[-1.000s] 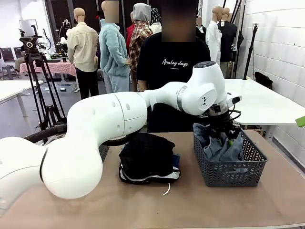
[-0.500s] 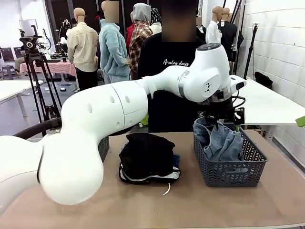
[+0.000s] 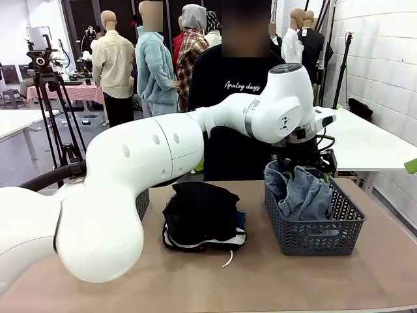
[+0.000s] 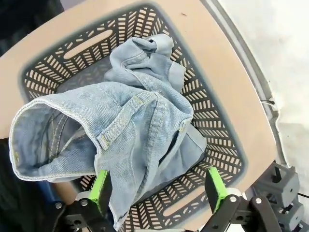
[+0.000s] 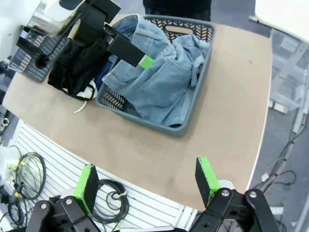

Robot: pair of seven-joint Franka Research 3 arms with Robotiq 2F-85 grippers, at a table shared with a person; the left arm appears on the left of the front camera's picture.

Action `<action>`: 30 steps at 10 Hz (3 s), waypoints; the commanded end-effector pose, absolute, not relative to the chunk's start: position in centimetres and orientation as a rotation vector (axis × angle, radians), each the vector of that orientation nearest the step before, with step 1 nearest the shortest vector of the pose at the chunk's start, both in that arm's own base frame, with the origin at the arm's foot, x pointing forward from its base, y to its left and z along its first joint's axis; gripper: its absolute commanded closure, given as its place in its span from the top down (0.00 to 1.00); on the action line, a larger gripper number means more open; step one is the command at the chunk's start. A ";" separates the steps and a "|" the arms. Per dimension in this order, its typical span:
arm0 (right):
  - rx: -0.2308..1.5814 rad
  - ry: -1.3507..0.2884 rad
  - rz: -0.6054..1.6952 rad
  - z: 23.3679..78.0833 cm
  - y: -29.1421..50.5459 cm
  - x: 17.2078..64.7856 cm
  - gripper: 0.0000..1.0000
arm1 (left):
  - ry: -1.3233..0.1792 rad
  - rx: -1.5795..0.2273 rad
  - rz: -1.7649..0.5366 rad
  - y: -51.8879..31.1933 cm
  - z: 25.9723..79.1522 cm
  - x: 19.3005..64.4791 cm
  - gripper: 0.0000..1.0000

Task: Sort the tops and bottoms.
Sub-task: Sort the clothes according to human instructions, then lift clothes from the center of the table with your right hand.

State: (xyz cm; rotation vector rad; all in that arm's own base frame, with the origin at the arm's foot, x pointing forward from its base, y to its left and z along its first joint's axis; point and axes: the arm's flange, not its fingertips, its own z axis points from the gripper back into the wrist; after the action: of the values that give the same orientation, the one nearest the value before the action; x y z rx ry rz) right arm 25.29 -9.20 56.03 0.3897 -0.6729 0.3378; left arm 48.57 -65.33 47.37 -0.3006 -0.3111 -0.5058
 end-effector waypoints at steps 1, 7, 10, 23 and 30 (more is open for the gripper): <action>0.406 -0.678 0.348 56.0 -9.1 25.4 1.00 | -0.315 -0.310 -0.512 -65.3 47.8 48.5 1.00; 0.406 -0.678 0.348 56.0 -9.1 25.4 1.00 | -0.315 -0.310 -0.512 -65.3 47.8 48.5 1.00; 0.406 -0.678 0.348 56.0 -9.1 25.4 1.00 | -0.315 -0.310 -0.512 -65.3 47.8 48.5 1.00; 0.406 -0.678 0.348 56.0 -9.1 25.4 1.00 | 0.380 0.244 -0.449 -40.0 54.2 26.3 1.00; 0.406 -0.678 0.348 56.0 -9.1 25.4 1.00 | 0.263 0.240 -0.466 -41.2 56.2 29.9 1.00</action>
State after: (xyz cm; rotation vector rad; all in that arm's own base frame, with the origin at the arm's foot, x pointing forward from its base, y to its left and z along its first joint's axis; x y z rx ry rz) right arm 25.26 -9.23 56.03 0.3896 -0.6735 0.3369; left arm 30.20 -44.38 57.04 0.2684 0.3447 -0.4545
